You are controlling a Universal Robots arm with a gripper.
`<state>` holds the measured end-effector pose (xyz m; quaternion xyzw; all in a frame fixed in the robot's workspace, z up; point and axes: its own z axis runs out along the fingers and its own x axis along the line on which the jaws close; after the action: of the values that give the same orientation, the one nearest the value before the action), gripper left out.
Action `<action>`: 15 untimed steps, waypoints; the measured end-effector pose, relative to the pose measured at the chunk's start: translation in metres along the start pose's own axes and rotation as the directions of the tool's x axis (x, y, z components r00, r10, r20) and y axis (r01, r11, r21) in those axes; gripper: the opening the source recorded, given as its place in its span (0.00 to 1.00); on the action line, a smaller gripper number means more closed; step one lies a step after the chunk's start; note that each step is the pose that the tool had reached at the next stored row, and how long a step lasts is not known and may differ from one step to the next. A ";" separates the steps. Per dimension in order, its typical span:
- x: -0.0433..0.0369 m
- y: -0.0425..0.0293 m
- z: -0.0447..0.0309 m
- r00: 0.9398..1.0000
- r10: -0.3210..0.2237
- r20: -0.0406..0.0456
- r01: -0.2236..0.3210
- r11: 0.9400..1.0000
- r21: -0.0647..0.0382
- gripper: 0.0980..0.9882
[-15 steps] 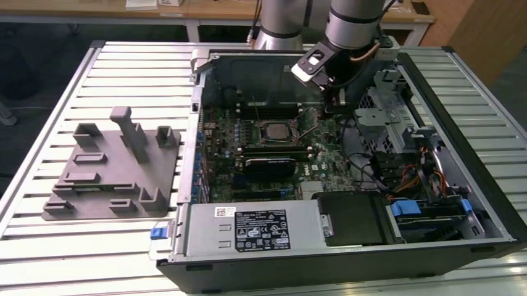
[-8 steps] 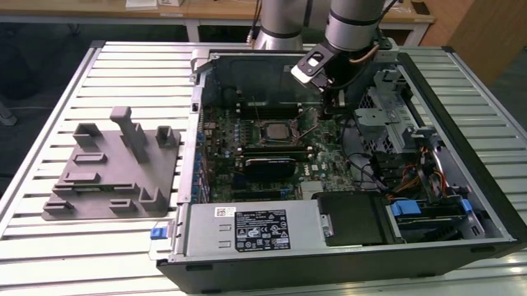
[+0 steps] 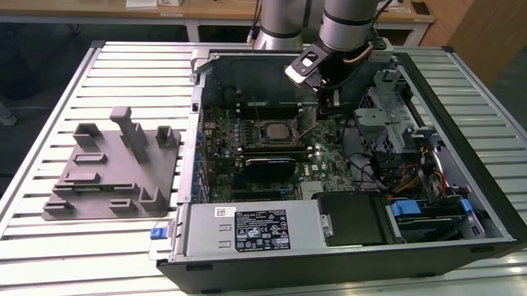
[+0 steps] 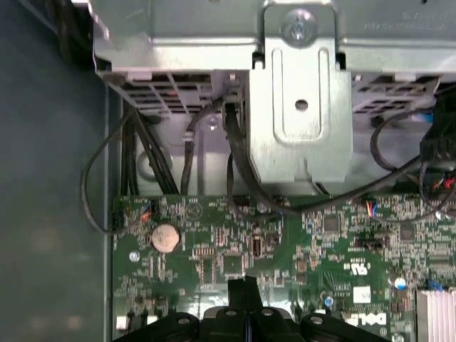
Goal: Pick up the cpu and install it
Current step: 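Close the cpu cover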
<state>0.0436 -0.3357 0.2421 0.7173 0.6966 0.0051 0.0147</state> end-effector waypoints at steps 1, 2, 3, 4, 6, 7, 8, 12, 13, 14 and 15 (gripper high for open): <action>-0.0001 -0.0025 -0.0001 1.000 0.000 0.000 0.000 1.000 0.000 0.01; -0.0002 -0.0053 -0.0002 1.000 0.000 0.000 0.000 1.000 0.000 0.01; -0.0003 -0.0080 -0.0003 1.000 0.000 0.000 0.000 1.000 0.000 0.01; -0.0003 -0.0107 -0.0003 1.000 0.000 0.000 0.000 1.000 0.000 0.01; -0.0005 -0.0161 -0.0005 1.000 0.000 0.000 0.000 1.000 0.000 0.01; -0.0006 -0.0190 -0.0006 1.000 0.000 0.000 0.000 1.000 0.000 0.01; -0.0007 -0.0221 -0.0007 1.000 0.000 0.000 0.000 1.000 0.000 0.01; -0.0010 -0.0342 -0.0010 1.000 0.000 0.000 0.000 1.000 -0.001 0.01; -0.0012 -0.0375 -0.0011 1.000 0.000 0.000 0.000 1.000 -0.001 0.01; -0.0012 -0.0405 -0.0012 1.000 0.000 0.000 0.000 1.000 -0.001 0.01; -0.0013 -0.0431 -0.0012 1.000 0.000 -0.001 0.000 1.000 -0.001 0.01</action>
<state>0.0005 -0.3357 0.2421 0.7173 0.6966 0.0059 0.0150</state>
